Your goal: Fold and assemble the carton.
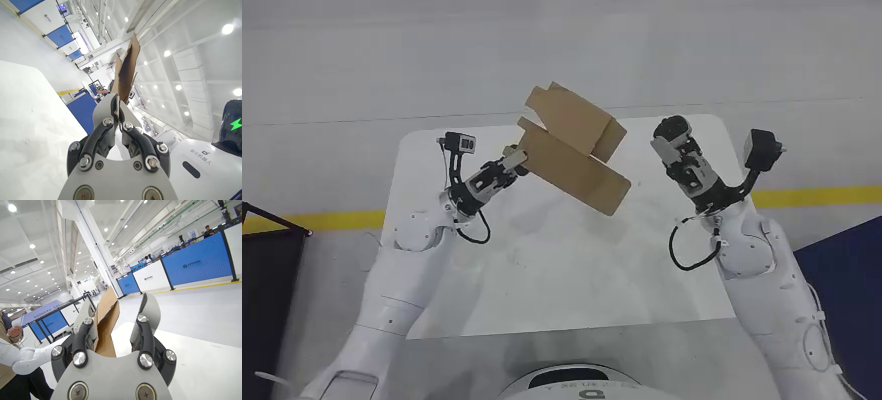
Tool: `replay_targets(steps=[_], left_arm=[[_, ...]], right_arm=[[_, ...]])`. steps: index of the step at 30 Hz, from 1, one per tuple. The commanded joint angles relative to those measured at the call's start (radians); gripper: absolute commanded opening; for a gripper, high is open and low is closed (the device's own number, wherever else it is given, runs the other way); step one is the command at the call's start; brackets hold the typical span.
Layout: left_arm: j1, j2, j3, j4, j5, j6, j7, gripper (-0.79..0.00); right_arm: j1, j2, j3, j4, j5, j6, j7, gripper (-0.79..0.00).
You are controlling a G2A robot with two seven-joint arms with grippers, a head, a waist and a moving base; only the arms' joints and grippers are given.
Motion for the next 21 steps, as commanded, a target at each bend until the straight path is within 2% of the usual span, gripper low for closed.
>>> replay_targets(steps=[1,6,12,20,21], left_arm=[[0.0,0.0,-0.001,0.0,0.002,-0.006,0.0,-0.785],[0.0,0.001,-0.004,-0.005,0.025,-0.038,-0.002,-0.785],[0.01,0.004,-0.005,-0.017,0.079,-0.077,-0.01,-0.785],[0.022,0.012,-0.006,-0.048,0.158,-0.088,-0.05,-0.785],[0.024,0.014,-0.006,-0.052,0.162,-0.084,-0.053,-0.785]], right_arm=[[-0.016,0.001,0.008,-0.011,-0.015,-0.011,0.004,0.0],[-0.02,0.0,-0.001,-0.005,-0.011,0.006,0.028,0.0],[0.01,0.001,-0.016,0.021,0.004,0.038,0.111,0.0],[0.073,0.013,-0.046,0.013,0.013,-0.053,0.304,0.0],[0.083,0.013,-0.055,0.021,0.027,-0.059,0.322,-0.034]])
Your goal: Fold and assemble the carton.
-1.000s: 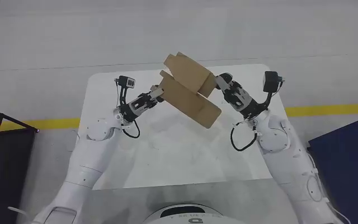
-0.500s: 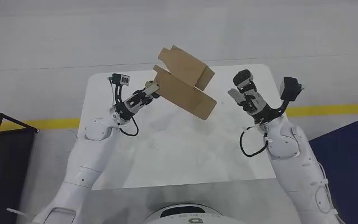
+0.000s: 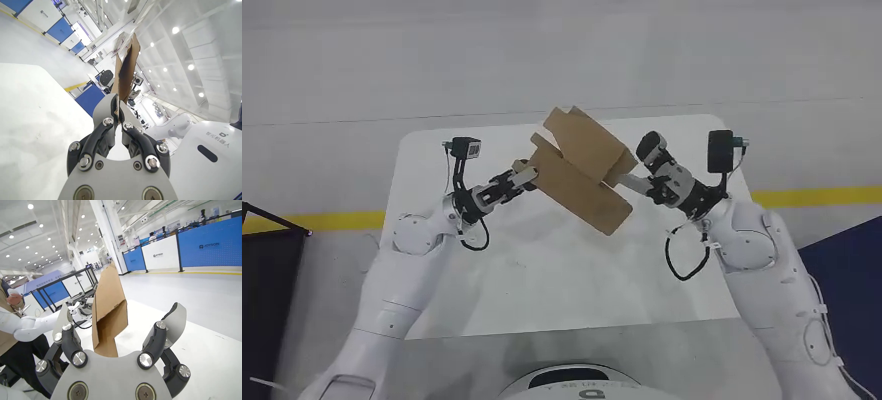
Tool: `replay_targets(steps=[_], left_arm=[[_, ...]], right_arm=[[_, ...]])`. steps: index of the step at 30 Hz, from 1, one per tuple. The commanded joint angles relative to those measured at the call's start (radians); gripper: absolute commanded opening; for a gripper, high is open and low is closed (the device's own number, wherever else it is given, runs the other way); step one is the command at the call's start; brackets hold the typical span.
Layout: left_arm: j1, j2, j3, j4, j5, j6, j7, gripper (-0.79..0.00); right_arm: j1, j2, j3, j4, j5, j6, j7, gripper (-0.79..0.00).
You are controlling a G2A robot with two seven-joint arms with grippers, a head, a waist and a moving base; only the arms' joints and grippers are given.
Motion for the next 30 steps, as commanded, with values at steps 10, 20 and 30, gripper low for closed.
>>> replay_targets(steps=[10,20,30], left_arm=[[0.041,0.016,-0.037,-0.041,-0.002,-0.005,-0.02,-0.785],[0.065,0.024,-0.045,-0.05,0.004,-0.007,-0.008,-0.163],[0.087,0.04,-0.127,0.013,0.048,-0.005,0.055,0.0]], right_arm=[[0.124,0.011,-0.099,0.098,0.211,-0.048,0.261,-0.453],[0.134,0.012,-0.118,0.129,0.267,-0.029,0.25,-0.785],[0.097,0.015,-0.056,0.164,0.315,-0.026,0.112,-0.785]])
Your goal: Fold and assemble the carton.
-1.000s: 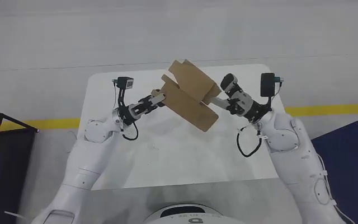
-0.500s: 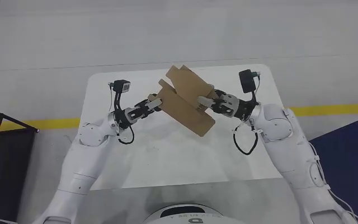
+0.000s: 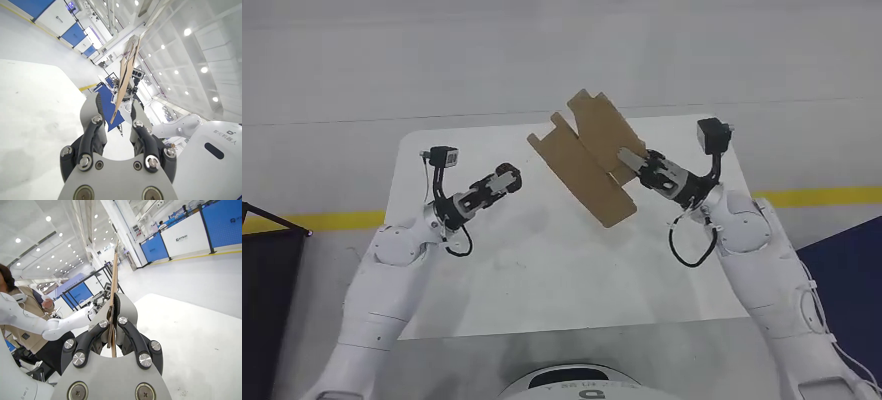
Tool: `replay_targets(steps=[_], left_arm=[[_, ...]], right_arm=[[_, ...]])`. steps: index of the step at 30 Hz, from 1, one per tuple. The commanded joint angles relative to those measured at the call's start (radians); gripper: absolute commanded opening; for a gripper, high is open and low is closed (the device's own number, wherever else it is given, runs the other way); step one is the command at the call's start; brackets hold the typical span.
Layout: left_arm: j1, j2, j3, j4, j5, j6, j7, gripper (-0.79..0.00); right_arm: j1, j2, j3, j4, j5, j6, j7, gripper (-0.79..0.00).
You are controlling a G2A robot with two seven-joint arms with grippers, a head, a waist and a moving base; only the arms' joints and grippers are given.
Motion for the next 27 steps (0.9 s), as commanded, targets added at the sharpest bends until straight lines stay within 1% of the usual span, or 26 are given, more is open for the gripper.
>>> replay_targets(steps=[1,3,6,11,12,14,15,17,19,21,23,25,27], left_arm=[[0.008,0.006,-0.029,0.016,0.009,0.0,0.01,0.0],[0.016,0.011,-0.052,0.022,0.019,0.002,0.016,0.0],[0.029,0.019,-0.088,0.019,0.052,0.001,0.032,0.0],[0.029,0.019,-0.088,0.019,0.052,0.001,0.032,0.0],[0.029,0.019,-0.088,0.019,0.052,0.001,0.032,0.0],[0.029,0.019,-0.088,0.019,0.052,0.001,0.032,0.0],[0.029,0.019,-0.088,0.019,0.052,0.001,0.032,0.0],[0.029,0.019,-0.088,0.019,0.052,0.001,0.032,0.0],[0.029,0.019,-0.088,0.019,0.052,0.001,0.032,0.0],[0.029,0.019,-0.088,0.019,0.052,0.001,0.032,0.0],[0.029,0.019,-0.088,0.019,0.052,0.001,0.032,0.0],[0.029,0.019,-0.088,0.019,0.052,0.001,0.032,0.0],[0.029,0.019,-0.088,0.019,0.052,0.001,0.032,0.0]], right_arm=[[-0.009,-0.001,0.011,0.003,-0.011,-0.002,-0.04,-0.785],[-0.014,-0.002,0.025,0.002,-0.053,0.001,-0.077,-0.785],[-0.014,-0.002,0.025,0.002,-0.053,0.001,-0.077,-0.785],[-0.014,-0.002,0.025,0.002,-0.053,0.001,-0.077,-0.785],[-0.023,-0.004,0.014,0.009,-0.02,0.017,-0.082,-0.785],[-0.022,-0.009,0.001,0.044,0.088,0.057,-0.106,-0.785],[-0.016,-0.011,-0.01,0.062,0.151,0.089,-0.096,-0.785],[-0.007,-0.018,-0.037,0.07,0.385,0.125,-0.064,-0.785],[0.01,-0.021,-0.048,0.067,0.665,0.223,0.041,-0.785],[0.019,-0.021,-0.037,0.072,0.898,0.323,0.156,-0.785],[0.029,-0.02,-0.016,0.086,1.039,0.404,0.242,-0.785],[0.037,-0.018,0.0,0.098,1.071,0.452,0.274,-0.785],[0.038,-0.024,-0.008,0.087,1.208,0.551,0.294,-0.785]])
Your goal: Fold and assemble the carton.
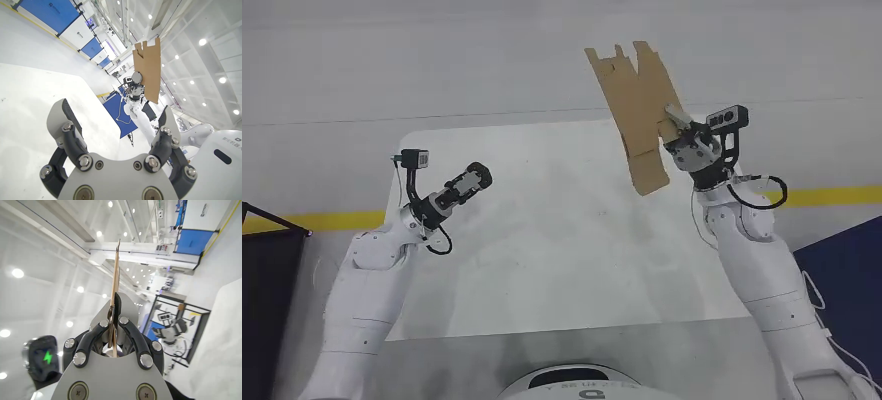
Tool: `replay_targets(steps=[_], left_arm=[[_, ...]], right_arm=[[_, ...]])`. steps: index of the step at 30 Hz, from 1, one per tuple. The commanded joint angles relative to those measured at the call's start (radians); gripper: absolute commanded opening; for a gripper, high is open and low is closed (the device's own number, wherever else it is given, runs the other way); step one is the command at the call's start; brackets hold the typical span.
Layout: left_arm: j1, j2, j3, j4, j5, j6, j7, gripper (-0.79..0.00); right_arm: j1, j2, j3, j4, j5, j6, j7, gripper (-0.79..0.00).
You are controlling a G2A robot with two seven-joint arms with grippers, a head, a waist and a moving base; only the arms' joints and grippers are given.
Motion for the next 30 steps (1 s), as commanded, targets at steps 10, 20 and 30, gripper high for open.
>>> replay_targets(steps=[10,20,30], left_arm=[[0.0,0.0,0.0,0.0,0.0,0.0,0.0,0.0],[0.0,0.0,0.0,0.0,0.0,0.0,0.0,0.0],[0.0,0.0,0.0,0.0,0.0,0.0,0.0,0.0]], right_arm=[[0.002,-0.029,-0.042,-0.024,0.753,0.668,0.003,-0.785],[-0.048,-0.051,-0.068,-0.109,1.069,0.766,-0.167,-0.785],[-0.096,-0.064,-0.074,-0.18,1.128,0.75,-0.208,-0.785]])
